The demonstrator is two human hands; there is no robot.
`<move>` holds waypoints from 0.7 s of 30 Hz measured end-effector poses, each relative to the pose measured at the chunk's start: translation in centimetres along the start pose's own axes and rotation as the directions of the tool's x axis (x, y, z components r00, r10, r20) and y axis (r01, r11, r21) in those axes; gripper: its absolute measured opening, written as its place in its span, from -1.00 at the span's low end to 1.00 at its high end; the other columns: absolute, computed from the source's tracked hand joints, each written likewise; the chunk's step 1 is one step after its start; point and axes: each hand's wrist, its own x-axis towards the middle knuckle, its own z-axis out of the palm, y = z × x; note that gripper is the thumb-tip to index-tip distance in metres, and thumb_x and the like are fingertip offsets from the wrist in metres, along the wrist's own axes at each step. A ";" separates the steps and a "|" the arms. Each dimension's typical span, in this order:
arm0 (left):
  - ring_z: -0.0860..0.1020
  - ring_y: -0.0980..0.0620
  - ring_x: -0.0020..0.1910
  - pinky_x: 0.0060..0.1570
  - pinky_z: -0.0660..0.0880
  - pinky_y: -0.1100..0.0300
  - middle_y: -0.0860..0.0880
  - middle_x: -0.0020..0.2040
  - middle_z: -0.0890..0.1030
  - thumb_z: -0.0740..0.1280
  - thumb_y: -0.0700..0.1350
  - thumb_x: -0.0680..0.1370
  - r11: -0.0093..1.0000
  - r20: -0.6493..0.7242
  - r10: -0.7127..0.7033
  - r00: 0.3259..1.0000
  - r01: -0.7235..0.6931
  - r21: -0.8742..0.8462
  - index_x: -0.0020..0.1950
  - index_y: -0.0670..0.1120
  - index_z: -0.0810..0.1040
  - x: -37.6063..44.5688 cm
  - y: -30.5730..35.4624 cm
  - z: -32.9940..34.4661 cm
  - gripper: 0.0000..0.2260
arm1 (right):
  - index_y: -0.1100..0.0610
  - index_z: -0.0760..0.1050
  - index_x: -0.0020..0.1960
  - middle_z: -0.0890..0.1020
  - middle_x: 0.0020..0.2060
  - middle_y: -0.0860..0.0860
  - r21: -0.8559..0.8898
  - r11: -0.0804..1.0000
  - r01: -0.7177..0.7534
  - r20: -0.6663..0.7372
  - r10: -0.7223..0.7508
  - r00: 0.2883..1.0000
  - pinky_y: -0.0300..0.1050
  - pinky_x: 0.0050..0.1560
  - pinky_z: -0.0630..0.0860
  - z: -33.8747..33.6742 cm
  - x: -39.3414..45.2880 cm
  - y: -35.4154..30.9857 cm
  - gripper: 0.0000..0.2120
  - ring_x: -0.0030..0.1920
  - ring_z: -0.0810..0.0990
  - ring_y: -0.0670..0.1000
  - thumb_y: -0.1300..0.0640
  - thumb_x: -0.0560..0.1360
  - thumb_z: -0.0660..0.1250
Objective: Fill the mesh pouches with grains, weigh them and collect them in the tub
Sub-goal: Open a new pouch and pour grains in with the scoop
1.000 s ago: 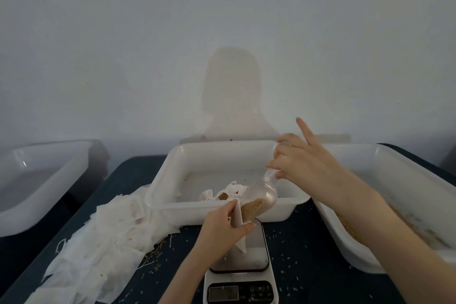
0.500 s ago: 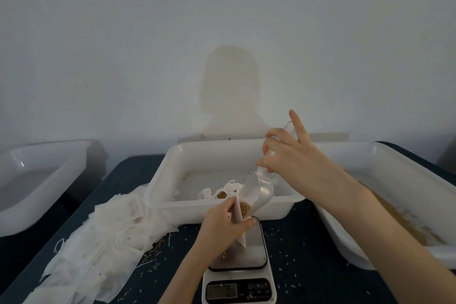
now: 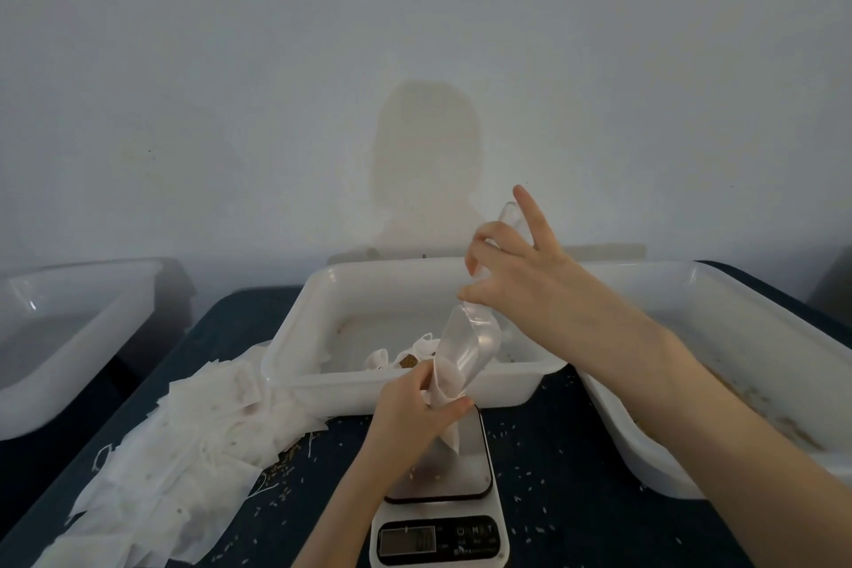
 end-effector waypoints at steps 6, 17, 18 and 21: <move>0.55 0.16 -0.14 -0.17 0.48 0.33 0.13 -0.12 0.57 0.44 0.10 0.42 1.000 0.000 -0.006 1.000 0.006 0.012 0.01 0.02 0.52 -0.1 0.3 -0.1 -0.73 | -0.13 0.63 -0.14 0.56 -0.14 -0.07 0.061 0.997 -0.046 -0.061 0.050 0.997 0.32 0.42 -0.05 1.1 -0.2 0.3 -0.57 0.10 0.54 0.03 0.40 0.29 0.34; 0.54 0.16 -0.26 -0.24 0.44 0.42 0.09 -0.26 0.59 0.47 -0.06 0.44 0.999 -0.114 -0.024 0.993 0.019 -0.048 -0.13 0.02 0.50 -0.3 0.7 -0.2 -0.85 | -0.06 0.63 0.13 0.64 -0.06 0.01 0.397 0.892 -0.214 0.032 0.220 0.975 0.42 0.25 0.28 6.1 -3.7 1.1 -0.61 0.04 0.60 0.14 0.17 0.33 0.56; 0.55 0.15 -0.28 -0.23 0.41 0.47 0.06 -0.30 0.60 0.44 -0.08 0.46 0.997 -0.128 -0.030 0.991 0.021 -0.071 -0.11 0.01 0.53 -0.3 0.7 -0.4 -0.90 | -0.04 0.58 0.22 0.63 -0.03 0.01 0.401 0.889 -0.223 0.064 0.216 0.974 0.35 0.26 0.33 6.8 -4.3 1.1 -0.57 0.06 0.60 0.13 0.15 0.37 0.53; 0.57 0.22 -0.32 -0.16 0.33 0.58 0.03 -0.44 0.60 0.35 -0.15 0.54 0.987 -0.148 -0.023 0.989 -0.001 -0.163 -0.17 -0.15 0.54 -0.4 1.0 -0.8 -0.88 | 0.08 0.57 0.24 0.62 -0.07 0.04 0.500 0.827 -0.257 0.108 0.235 0.966 -0.02 -0.03 0.54 9.3 -6.8 1.0 -0.52 -0.06 0.61 0.10 0.19 0.34 0.56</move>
